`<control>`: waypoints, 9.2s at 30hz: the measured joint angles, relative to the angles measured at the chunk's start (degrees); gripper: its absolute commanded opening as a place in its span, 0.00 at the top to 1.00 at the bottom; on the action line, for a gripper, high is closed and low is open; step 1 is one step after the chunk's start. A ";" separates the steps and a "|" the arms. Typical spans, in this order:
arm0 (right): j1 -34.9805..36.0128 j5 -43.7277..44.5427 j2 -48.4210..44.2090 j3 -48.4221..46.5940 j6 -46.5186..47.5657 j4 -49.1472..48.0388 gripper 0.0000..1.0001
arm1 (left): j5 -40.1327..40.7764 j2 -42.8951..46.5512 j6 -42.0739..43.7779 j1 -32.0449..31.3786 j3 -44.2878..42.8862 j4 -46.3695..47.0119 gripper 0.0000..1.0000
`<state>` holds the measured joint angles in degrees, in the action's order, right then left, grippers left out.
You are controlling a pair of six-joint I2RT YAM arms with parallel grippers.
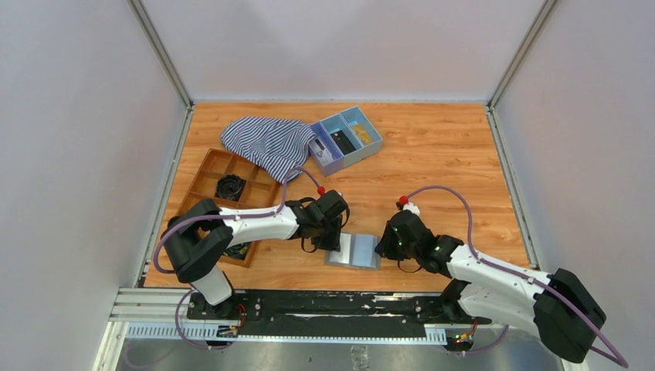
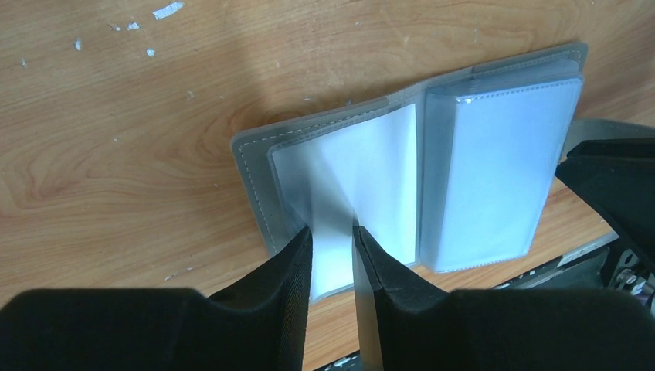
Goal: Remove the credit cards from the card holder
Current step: Open the card holder at the center of the board, then remove the credit card from the card holder.
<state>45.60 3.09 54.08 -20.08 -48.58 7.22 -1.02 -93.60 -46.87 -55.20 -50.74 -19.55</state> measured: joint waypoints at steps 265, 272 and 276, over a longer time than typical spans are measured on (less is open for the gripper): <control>-0.74 -13.81 10.43 6.75 -5.57 -27.17 0.90 | -19.37 4.90 -7.87 8.39 17.62 30.38 1.00; -0.74 -13.55 11.02 6.75 -5.73 -26.95 0.91 | -19.56 7.23 -8.04 9.40 20.06 31.67 1.00; -0.74 -13.33 11.74 6.78 -5.73 -26.58 0.92 | -19.85 7.69 -8.07 10.03 21.07 32.02 1.00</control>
<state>44.86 -10.24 65.82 -13.30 -54.30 -19.35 -20.86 -85.91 -54.94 -45.17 -29.67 12.47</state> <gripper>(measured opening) 0.086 0.017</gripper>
